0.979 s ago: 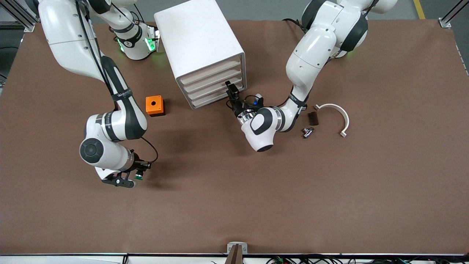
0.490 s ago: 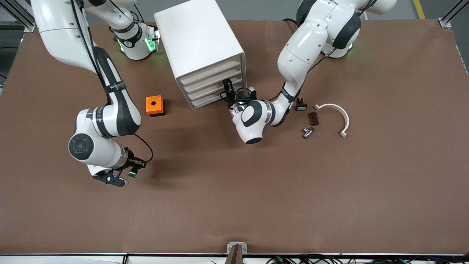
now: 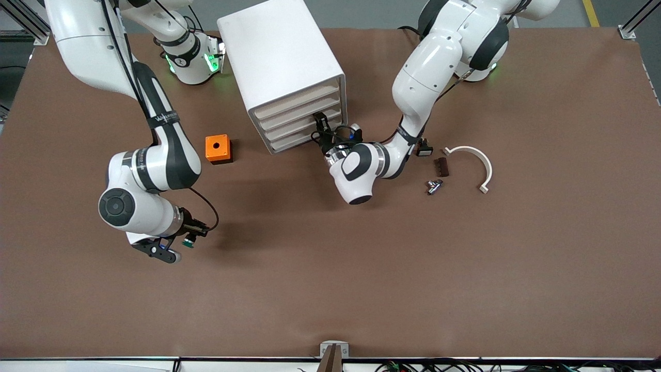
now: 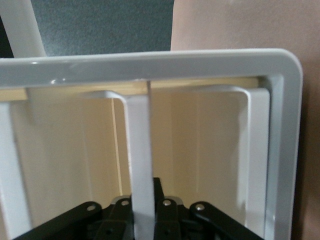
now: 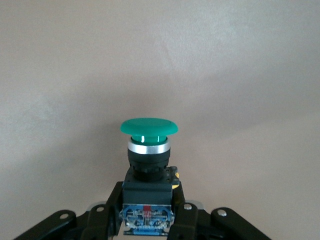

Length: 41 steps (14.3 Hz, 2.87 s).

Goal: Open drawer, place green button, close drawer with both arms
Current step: 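Pull the drawer open with the left gripper while the right gripper lifts the button, then lower the green button into the open drawer and open the right gripper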

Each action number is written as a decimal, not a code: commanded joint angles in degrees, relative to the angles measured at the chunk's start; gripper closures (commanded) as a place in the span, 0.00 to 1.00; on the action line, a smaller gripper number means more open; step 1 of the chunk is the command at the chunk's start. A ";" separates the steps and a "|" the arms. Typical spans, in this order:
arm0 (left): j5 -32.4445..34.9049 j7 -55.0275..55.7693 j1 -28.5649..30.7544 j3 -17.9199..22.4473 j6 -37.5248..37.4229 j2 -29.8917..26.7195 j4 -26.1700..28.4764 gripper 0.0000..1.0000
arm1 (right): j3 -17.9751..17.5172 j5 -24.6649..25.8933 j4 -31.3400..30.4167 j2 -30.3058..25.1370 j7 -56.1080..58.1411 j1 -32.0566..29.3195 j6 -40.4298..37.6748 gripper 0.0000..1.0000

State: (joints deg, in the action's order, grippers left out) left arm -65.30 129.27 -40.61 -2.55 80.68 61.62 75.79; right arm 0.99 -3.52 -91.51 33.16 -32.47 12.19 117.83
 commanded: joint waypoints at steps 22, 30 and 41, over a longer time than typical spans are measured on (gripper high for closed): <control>-2.73 0.19 14.42 0.88 3.43 2.11 -1.17 0.87 | -0.28 -0.78 -8.24 -11.98 -44.67 20.66 -6.13 1.00; -3.61 -7.26 14.69 0.62 4.31 1.76 -1.70 0.08 | -0.28 -0.78 -12.90 -11.37 -61.11 29.63 4.41 1.00; -2.74 -33.00 19.43 1.05 4.22 -0.35 -6.26 0.01 | -0.20 -0.70 -12.38 -6.89 -78.60 40.18 13.99 1.00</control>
State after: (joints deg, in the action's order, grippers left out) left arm -67.67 101.35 -22.09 -1.97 85.15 62.20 70.33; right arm 0.20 -3.67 -103.50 25.39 -107.34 50.71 129.50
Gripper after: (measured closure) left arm 0.009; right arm 0.586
